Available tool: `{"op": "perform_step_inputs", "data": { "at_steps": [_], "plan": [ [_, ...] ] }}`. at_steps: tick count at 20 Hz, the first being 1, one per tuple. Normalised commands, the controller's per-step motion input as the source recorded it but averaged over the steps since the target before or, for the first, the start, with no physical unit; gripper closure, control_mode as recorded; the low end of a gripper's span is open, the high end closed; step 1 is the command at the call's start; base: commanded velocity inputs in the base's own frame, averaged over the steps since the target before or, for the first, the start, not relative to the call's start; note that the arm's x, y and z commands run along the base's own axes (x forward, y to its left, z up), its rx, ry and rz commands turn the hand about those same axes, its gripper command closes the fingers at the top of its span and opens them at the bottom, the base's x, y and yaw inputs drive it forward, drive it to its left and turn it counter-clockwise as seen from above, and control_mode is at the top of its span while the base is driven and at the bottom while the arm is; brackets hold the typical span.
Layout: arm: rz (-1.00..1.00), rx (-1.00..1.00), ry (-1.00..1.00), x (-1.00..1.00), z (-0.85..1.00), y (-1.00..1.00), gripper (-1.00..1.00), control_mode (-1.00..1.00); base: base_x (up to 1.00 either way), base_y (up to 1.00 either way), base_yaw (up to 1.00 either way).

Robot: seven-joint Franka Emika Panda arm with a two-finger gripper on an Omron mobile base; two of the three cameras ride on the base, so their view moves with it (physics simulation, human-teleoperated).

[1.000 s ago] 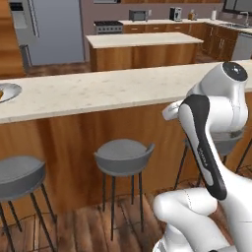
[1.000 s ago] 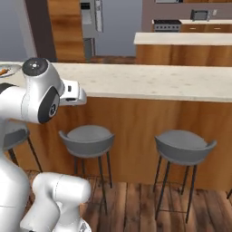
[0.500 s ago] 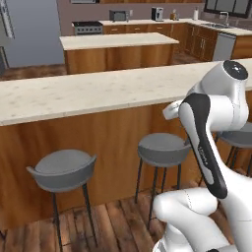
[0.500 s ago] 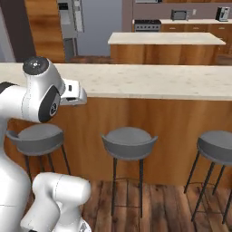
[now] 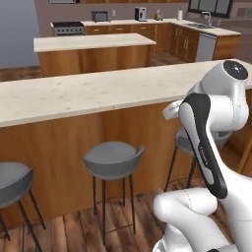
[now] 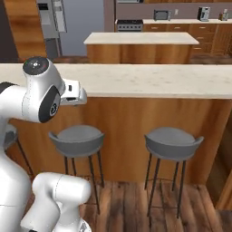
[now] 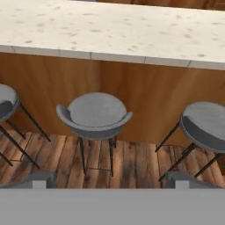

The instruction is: Take the cheese, chicken drumstick, and carrot from the fridge and place them on the plate on the dining counter to create an appetizer plate.

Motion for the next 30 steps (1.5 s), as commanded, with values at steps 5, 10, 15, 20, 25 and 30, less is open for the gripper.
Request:
{"op": "perform_step_inputs", "data": {
  "at_steps": [5,10,15,20,25,30],
  "plan": [
    [0.00,0.00,0.00,0.00,0.00,0.00,-1.00,1.00,0.00,-1.00,-0.07],
    [0.00,0.00,0.00,0.00,0.00,0.00,-1.00,1.00,0.00,-1.00,-0.06],
    [0.00,0.00,0.00,0.00,0.00,0.00,-1.00,1.00,0.00,-1.00,-0.07],
    [0.00,0.00,0.00,0.00,0.00,0.00,-1.00,1.00,0.00,-1.00,-0.07],
    [0.00,0.00,0.00,0.00,0.00,0.00,-1.00,1.00,0.00,-1.00,-0.07],
    [0.00,0.00,0.00,0.00,0.00,0.00,-1.00,1.00,0.00,-1.00,-0.07]
  ]
}}
